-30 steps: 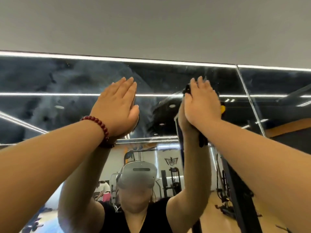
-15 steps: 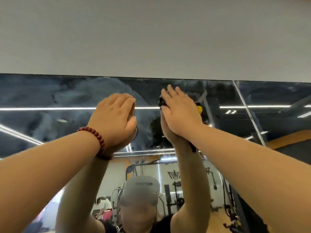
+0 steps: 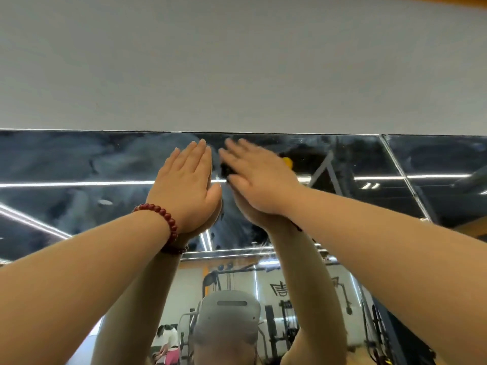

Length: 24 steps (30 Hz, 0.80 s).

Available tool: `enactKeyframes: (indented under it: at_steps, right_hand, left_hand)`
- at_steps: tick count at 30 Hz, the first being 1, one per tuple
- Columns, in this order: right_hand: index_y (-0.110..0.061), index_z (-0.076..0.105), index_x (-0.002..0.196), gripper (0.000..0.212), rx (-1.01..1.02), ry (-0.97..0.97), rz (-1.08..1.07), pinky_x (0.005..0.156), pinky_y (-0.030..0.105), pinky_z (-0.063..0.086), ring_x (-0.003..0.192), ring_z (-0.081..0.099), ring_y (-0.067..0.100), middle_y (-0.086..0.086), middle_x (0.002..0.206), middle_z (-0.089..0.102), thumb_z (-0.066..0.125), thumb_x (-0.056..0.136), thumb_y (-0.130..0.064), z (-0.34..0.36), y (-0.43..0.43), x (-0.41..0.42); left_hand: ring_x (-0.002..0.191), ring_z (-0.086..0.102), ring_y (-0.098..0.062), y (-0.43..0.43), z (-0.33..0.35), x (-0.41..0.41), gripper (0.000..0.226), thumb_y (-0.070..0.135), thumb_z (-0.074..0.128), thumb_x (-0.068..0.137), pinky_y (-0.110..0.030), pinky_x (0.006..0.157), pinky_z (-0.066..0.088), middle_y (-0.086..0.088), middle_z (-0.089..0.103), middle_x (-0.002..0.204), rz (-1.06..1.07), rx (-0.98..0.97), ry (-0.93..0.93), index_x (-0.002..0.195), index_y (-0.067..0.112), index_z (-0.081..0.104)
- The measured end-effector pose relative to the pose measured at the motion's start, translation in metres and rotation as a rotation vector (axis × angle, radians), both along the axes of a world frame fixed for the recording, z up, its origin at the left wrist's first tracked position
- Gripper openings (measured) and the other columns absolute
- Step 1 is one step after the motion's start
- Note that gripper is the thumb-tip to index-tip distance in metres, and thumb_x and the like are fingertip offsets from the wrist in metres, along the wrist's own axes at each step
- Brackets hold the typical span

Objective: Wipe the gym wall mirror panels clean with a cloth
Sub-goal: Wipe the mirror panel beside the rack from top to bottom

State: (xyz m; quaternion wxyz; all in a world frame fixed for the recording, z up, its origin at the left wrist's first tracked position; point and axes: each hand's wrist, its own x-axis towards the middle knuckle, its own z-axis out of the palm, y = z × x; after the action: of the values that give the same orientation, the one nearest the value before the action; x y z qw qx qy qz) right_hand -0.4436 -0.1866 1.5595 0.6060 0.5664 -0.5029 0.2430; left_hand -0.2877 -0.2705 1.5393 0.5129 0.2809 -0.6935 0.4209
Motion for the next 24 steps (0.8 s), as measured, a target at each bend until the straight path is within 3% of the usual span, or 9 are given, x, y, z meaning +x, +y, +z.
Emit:
enactKeyframes:
  at_steps: [3, 7, 10, 14, 19, 22, 24]
  right_hand:
    - [-0.028, 0.012, 0.158, 0.055, 0.105, 0.106, 0.012, 0.12, 0.028, 0.001, 0.152, 0.001, 0.011, -0.008, 0.166, 0.005, 0.031, 0.107, -0.037, 0.01, 0.013, -0.014]
    - [-0.022, 0.015, 0.158, 0.053, -0.002, -0.041, -0.037, 0.12, 0.031, 0.005, 0.153, 0.005, 0.018, -0.002, 0.166, 0.009, 0.03, 0.108, -0.033, 0.033, 0.03, -0.049]
    - [-0.023, 0.013, 0.158, 0.054, -0.018, -0.056, -0.047, 0.122, 0.036, 0.007, 0.153, 0.003, 0.018, -0.004, 0.166, 0.008, 0.024, 0.108, -0.039, 0.042, 0.017, -0.029]
    - [-0.027, 0.012, 0.158, 0.053, 0.041, 0.037, -0.041, 0.12, 0.03, 0.005, 0.152, 0.003, 0.014, -0.008, 0.166, 0.007, 0.024, 0.108, -0.04, 0.052, 0.01, -0.002]
    - [-0.034, 0.023, 0.156, 0.054, 0.132, 0.041, 0.012, 0.121, 0.034, 0.005, 0.152, 0.005, 0.012, -0.011, 0.164, 0.013, 0.03, 0.105, -0.051, 0.042, 0.031, -0.036]
    - [-0.034, 0.036, 0.151, 0.048, 0.036, -0.094, 0.094, 0.122, 0.04, 0.01, 0.152, 0.01, 0.016, -0.009, 0.163, 0.021, 0.027, 0.106, -0.047, 0.042, 0.017, -0.021]
    - [-0.03, 0.035, 0.152, 0.048, -0.016, -0.059, 0.083, 0.122, 0.039, 0.013, 0.152, 0.011, 0.016, -0.008, 0.163, 0.021, 0.031, 0.106, -0.044, 0.044, 0.004, 0.003]
  left_hand:
    - [0.152, -0.005, -0.015, 0.001, 0.0, 0.0, 0.08, 0.047, 0.007, 0.085, -0.027, 0.115, -0.013, -0.004, -0.005, 0.166, -0.026, 0.006, 0.002, 0.158, 0.013, 0.0]
    - [0.152, -0.005, -0.015, 0.001, 0.0, 0.0, 0.08, 0.044, 0.006, 0.084, -0.027, 0.117, -0.01, -0.002, -0.006, 0.166, -0.041, 0.022, -0.002, 0.158, 0.013, -0.002]
    - [0.152, -0.007, -0.014, 0.001, 0.0, 0.0, 0.08, 0.044, 0.005, 0.083, -0.027, 0.117, -0.009, -0.002, -0.008, 0.166, -0.035, 0.03, -0.001, 0.157, 0.014, -0.004]
    - [0.152, -0.005, -0.014, 0.001, 0.0, -0.001, 0.081, 0.044, 0.006, 0.083, -0.026, 0.117, -0.008, -0.002, -0.006, 0.166, -0.04, 0.031, 0.012, 0.158, 0.014, -0.003]
    - [0.152, -0.005, -0.014, 0.0, 0.0, -0.001, 0.081, 0.045, 0.006, 0.083, -0.027, 0.119, -0.006, -0.002, -0.005, 0.166, -0.045, 0.033, 0.007, 0.158, 0.015, -0.002]
    - [0.152, -0.005, -0.014, 0.001, 0.0, -0.002, 0.08, 0.045, 0.006, 0.084, -0.025, 0.116, -0.009, -0.002, -0.005, 0.166, -0.04, 0.024, 0.009, 0.158, 0.014, -0.002]
    - [0.152, -0.005, -0.014, 0.003, -0.001, -0.003, 0.08, 0.044, 0.007, 0.084, -0.023, 0.113, -0.011, -0.002, -0.005, 0.166, -0.039, 0.023, 0.01, 0.158, 0.014, -0.002]
